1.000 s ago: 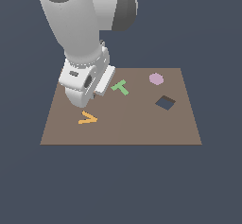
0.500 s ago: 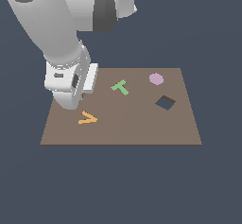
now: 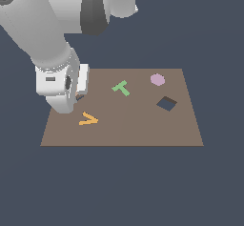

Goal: Insert a designated object into the corresponding slot on a board.

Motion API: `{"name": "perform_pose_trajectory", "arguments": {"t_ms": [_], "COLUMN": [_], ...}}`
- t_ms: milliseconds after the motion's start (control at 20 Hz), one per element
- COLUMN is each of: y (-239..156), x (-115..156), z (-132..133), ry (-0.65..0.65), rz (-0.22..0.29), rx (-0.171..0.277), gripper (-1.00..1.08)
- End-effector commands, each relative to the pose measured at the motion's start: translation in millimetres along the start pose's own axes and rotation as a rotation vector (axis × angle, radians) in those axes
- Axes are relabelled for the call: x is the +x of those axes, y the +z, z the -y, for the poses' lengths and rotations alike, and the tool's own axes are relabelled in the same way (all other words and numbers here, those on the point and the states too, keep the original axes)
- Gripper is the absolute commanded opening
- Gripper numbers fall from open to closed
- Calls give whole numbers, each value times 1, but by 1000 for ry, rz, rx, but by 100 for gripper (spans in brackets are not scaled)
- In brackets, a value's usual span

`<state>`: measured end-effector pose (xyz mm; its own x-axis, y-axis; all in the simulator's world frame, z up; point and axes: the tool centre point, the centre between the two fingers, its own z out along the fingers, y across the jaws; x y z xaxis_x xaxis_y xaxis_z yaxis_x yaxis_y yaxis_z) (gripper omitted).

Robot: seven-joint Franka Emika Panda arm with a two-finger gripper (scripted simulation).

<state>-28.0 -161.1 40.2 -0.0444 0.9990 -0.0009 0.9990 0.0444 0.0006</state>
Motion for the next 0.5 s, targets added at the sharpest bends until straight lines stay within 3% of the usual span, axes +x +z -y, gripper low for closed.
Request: {"name": "perform_pose_trajectory", "arguments": {"t_ms": [0,450], "y": [0,0], "x": [-4,-6], "z": [-2,-4], "ry": [-24,-41], "rz": [0,0], "rx": [0,0], "gripper": [-100,-100]}}
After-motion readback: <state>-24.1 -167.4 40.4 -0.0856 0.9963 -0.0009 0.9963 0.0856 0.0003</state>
